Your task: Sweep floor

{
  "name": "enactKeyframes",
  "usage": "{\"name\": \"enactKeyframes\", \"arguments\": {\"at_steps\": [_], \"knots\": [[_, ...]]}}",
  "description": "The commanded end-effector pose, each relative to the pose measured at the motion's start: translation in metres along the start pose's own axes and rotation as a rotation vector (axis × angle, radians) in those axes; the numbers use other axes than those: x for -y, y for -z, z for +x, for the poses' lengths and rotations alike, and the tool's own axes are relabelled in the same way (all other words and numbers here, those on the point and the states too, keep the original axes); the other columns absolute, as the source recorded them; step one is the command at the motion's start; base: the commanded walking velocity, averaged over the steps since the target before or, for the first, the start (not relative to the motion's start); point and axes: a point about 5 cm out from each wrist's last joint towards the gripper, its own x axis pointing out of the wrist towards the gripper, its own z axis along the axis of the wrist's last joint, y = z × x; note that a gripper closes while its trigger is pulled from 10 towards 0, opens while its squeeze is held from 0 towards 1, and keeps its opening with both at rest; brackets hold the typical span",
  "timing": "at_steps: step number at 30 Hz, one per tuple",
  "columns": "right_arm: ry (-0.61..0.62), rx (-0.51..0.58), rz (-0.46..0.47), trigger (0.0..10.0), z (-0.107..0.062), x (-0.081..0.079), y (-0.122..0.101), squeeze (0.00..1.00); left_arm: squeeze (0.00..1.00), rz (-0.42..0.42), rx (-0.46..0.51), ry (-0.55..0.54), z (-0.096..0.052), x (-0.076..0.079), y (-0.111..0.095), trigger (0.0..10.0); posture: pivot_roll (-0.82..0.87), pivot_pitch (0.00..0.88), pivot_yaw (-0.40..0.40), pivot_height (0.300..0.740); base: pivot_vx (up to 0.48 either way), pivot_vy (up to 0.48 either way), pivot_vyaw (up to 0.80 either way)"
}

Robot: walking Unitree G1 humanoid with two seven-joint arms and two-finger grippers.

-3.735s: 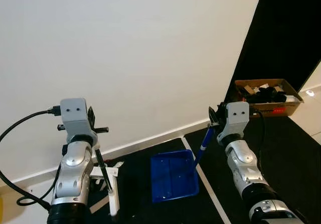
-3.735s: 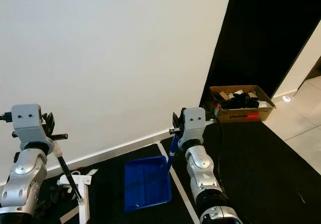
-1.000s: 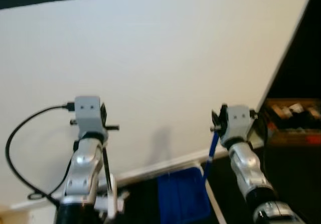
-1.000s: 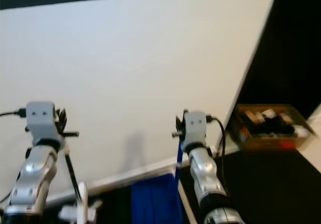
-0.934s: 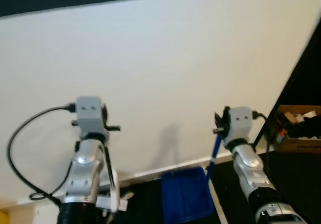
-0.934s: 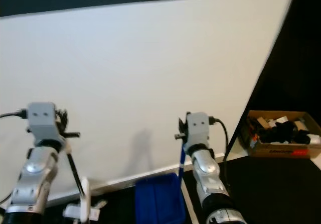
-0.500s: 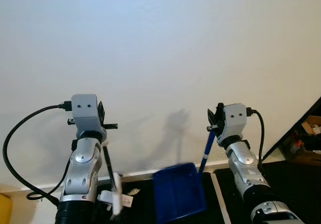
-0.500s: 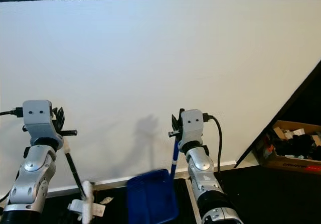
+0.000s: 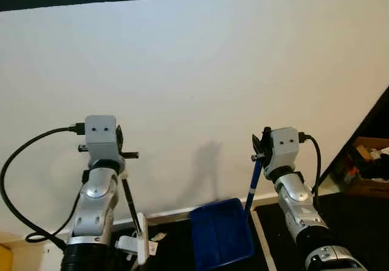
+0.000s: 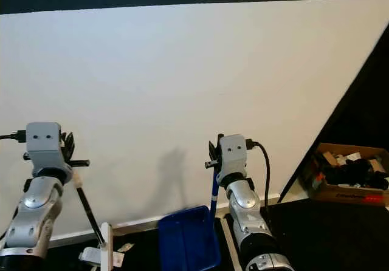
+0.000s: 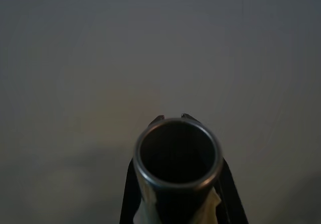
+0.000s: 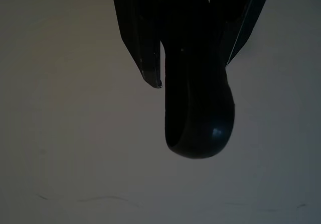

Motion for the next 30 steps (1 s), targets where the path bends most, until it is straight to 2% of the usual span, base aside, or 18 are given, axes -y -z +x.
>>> {"name": "enactKeyframes", "arguments": {"at_steps": [1,5,6,8,9,10,11,12,13,15,19,20,26,28,30], "knots": [[0.012,0.039,-0.002,10.0,-0.001,0.002,-0.005,0.00,0.00,0.104,0.032,-0.034,0.002,-0.021,-0.006,10.0,0.11,0.108,0.041,0.740,0.000,0.000,0.00],[0.014,0.031,-0.017,10.0,-0.004,0.004,-0.002,0.00,0.00,0.186,0.056,-0.034,0.004,-0.042,-0.013,10.0,0.12,0.129,0.052,0.740,0.000,0.000,0.00],[0.014,0.031,-0.017,10.0,-0.004,0.004,-0.002,0.00,0.00,0.186,0.056,-0.034,0.004,-0.042,-0.013,10.0,0.12,0.129,0.052,0.740,0.000,0.000,0.00],[0.027,0.013,-0.026,10.0,-0.007,0.007,0.003,0.00,0.00,0.216,0.071,-0.047,0.009,-0.066,-0.024,10.0,0.14,0.161,0.070,0.740,0.000,0.000,0.00],[0.027,0.013,-0.026,10.0,-0.007,0.007,0.003,0.00,0.00,0.216,0.071,-0.047,0.009,-0.066,-0.024,10.0,0.14,0.161,0.070,0.740,0.000,0.000,0.00],[0.039,0.003,-0.024,10.0,-0.009,0.009,0.007,0.00,0.00,0.242,0.066,-0.067,0.012,-0.083,-0.031,10.0,0.15,0.175,0.079,0.740,0.000,0.000,0.00],[0.042,0.000,-0.021,10.0,-0.010,0.009,0.008,0.00,0.00,0.252,0.063,-0.077,0.014,-0.089,-0.033,10.0,0.15,0.175,0.079,0.740,0.000,0.000,0.00],[0.042,0.000,-0.021,10.0,-0.010,0.009,0.008,0.00,0.00,0.252,0.063,-0.077,0.014,-0.089,-0.033,10.0,0.15,0.175,0.079,0.740,0.000,0.000,0.00],[0.042,0.001,-0.021,10.0,-0.009,0.008,0.008,0.00,0.00,0.287,0.056,-0.117,0.015,-0.102,-0.035,10.0,0.16,0.192,0.083,0.740,0.000,0.000,0.00],[0.031,0.009,-0.032,10.0,-0.007,0.005,0.006,0.00,0.00,0.317,0.035,-0.148,0.015,-0.114,-0.033,10.0,0.17,0.204,0.082,0.740,0.000,0.000,0.00],[0.016,0.020,-0.052,10.0,-0.003,0.002,0.003,0.00,0.00,0.336,0.009,-0.159,0.013,-0.126,-0.030,10.0,0.17,0.221,0.077,0.740,0.000,0.000,0.00],[0.001,0.041,-0.081,10.0,0.003,0.000,-0.004,0.00,0.00,0.336,0.001,-0.164,0.010,-0.136,-0.028,10.0,0.17,0.242,0.065,0.740,0.000,0.000,0.00],[-0.013,0.077,-0.121,10.0,0.010,0.000,-0.013,0.00,0.00,0.310,0.013,-0.162,0.011,-0.143,-0.025,10.0,0.17,0.266,0.043,0.740,0.000,0.000,0.00],[-0.005,0.112,-0.133,10.0,0.012,0.001,-0.020,0.00,0.00,0.242,0.036,-0.160,0.014,-0.142,-0.024,10.0,0.15,0.284,0.024,0.740,0.000,0.000,0.00],[0.001,0.135,-0.131,10.0,0.013,0.003,-0.025,0.00,0.00,0.234,0.041,-0.170,0.016,-0.142,-0.022,10.0,0.14,0.290,0.019,0.740,0.000,0.000,0.00]]}}
